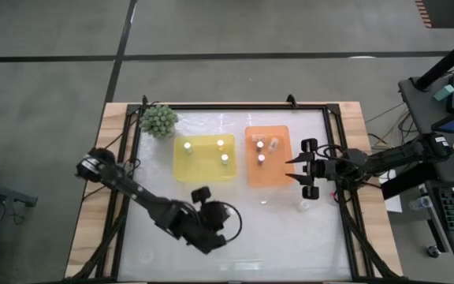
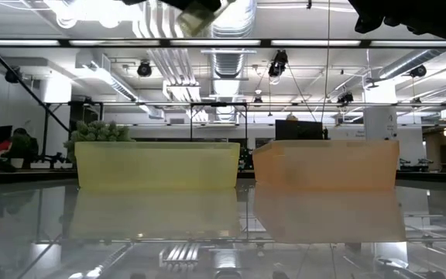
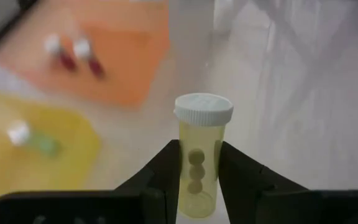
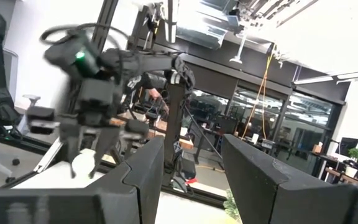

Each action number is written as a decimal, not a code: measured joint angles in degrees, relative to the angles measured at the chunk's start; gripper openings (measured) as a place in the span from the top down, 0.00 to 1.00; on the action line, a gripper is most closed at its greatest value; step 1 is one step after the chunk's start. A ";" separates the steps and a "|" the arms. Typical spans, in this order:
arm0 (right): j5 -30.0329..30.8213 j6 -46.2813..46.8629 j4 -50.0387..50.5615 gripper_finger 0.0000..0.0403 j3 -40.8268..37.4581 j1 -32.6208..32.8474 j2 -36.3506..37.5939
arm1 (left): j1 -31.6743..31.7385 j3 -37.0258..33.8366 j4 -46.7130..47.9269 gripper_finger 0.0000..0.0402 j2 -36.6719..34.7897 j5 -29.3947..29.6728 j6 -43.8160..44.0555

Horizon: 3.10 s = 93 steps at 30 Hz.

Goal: Pick and place medicine bottles into bin by pill shape (circle, oval)
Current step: Put the yellow pill bottle into the yellow bin

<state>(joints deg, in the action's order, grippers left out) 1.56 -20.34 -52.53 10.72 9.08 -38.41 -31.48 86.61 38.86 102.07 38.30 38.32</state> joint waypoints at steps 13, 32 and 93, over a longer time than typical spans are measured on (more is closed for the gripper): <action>6.30 1.02 3.48 0.62 1.14 0.00 -0.48 | 8.68 -27.25 -44.71 0.81 -14.42 -2.87 -41.99; 16.43 11.46 29.72 0.62 27.00 -5.27 -21.36 | 28.10 -52.96 -64.80 0.81 -34.40 -16.70 -57.01; 5.46 6.18 50.12 0.43 68.39 -12.72 -57.07 | 34.16 -59.02 -68.44 0.81 -40.38 -20.03 -62.70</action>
<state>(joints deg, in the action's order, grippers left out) 7.03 -14.16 -2.42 79.11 -3.64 -95.48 2.68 27.59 -29.58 61.69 18.26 -24.38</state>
